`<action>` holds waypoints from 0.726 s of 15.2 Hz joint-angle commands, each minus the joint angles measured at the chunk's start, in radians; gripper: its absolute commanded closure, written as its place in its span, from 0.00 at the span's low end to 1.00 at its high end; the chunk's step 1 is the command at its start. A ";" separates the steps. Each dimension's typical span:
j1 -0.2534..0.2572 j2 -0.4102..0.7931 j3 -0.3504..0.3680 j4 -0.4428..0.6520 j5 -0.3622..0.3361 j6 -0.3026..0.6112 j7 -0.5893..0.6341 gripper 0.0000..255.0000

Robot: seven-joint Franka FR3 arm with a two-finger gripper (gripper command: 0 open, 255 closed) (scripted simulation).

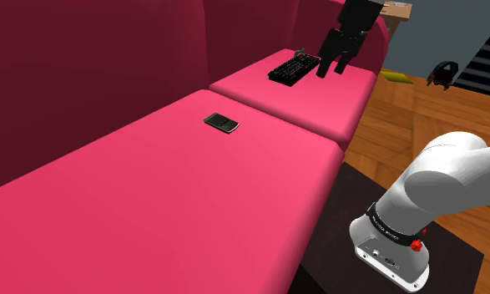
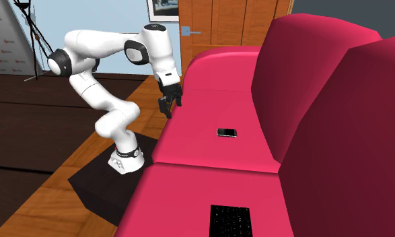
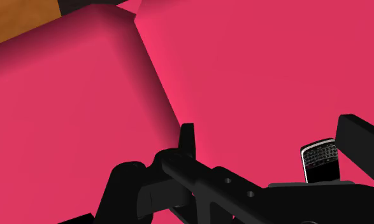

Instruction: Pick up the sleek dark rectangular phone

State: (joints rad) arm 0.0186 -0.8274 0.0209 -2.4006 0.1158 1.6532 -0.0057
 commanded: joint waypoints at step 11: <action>0.037 0.294 0.171 0.043 0.040 0.238 0.137 0.00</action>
State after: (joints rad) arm 0.0529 -0.5614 0.1759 -2.3627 0.1549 1.8685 0.1176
